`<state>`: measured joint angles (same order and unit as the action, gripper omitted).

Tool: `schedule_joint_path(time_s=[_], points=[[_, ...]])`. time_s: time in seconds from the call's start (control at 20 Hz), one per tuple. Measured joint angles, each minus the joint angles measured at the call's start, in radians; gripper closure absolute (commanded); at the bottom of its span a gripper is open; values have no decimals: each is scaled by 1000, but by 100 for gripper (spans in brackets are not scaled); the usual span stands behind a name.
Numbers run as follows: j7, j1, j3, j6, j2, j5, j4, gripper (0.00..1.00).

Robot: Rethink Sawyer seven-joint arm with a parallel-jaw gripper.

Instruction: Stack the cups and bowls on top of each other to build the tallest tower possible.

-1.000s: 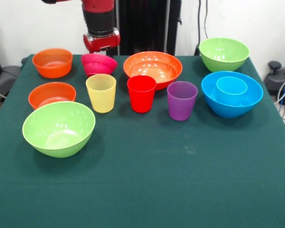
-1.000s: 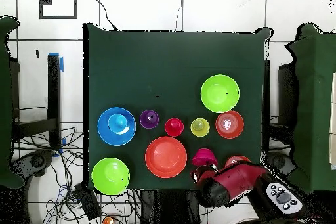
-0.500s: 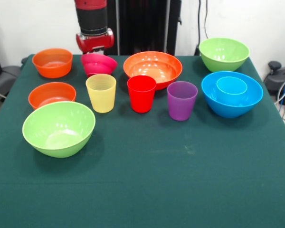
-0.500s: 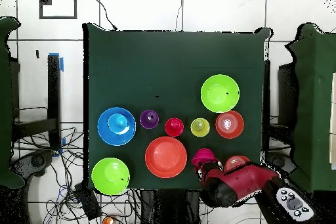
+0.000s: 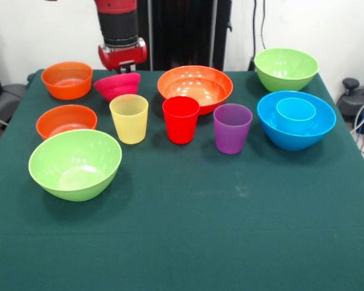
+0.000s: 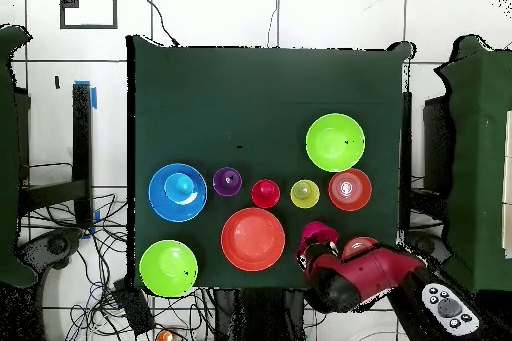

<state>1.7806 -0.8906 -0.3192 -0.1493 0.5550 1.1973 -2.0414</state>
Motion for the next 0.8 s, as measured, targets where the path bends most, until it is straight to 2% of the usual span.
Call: schedule_joint_path(time_s=[0.8], points=[[0, -12, -21, 12, 8, -19, -1, 100]])
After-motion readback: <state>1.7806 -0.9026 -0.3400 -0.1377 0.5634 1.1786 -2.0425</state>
